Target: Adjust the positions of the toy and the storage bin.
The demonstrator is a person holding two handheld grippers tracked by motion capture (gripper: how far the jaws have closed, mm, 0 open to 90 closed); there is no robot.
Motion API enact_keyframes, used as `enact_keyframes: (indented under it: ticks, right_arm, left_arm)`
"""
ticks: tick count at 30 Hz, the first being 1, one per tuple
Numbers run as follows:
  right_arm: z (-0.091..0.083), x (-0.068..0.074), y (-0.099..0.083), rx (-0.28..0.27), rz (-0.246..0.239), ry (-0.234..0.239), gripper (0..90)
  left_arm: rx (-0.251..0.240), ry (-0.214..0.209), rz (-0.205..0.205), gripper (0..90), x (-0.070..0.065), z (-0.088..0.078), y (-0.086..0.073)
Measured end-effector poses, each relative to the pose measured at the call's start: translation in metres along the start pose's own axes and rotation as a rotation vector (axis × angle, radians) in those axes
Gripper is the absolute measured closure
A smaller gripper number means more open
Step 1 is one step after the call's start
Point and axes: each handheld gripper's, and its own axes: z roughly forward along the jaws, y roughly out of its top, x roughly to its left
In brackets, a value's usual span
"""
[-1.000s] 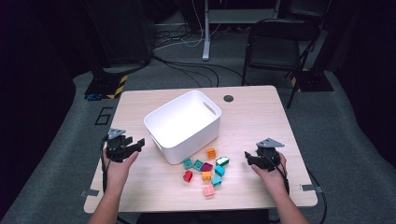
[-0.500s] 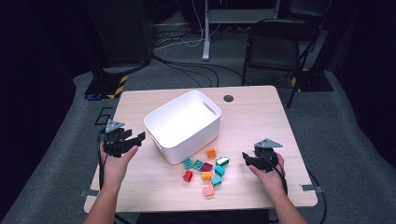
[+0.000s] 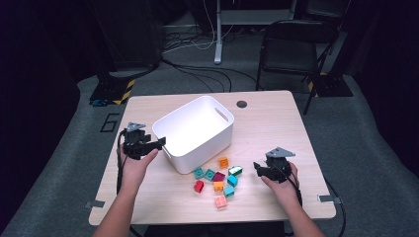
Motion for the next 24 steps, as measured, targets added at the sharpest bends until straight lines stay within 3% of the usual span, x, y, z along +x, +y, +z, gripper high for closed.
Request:
enact_keyframes:
  ticks: [9, 15, 24]
  right_arm:
    - [0.000, 0.006, 0.002, -0.001, -0.002, 0.009, 38.3]
    - [0.000, 0.008, 0.003, -0.008, -0.012, 0.014, 38.3]
    - [0.001, 0.009, 0.004, -0.012, -0.009, 0.022, 38.3]
  left_arm:
    - [0.024, -0.016, 0.007, 35.0, -0.010, 0.009, -0.003]
    - [0.025, 0.001, 0.010, 35.3, -0.013, 0.010, -0.004]
    - [0.012, 0.021, 0.069, 45.9, -0.015, 0.020, 0.006]
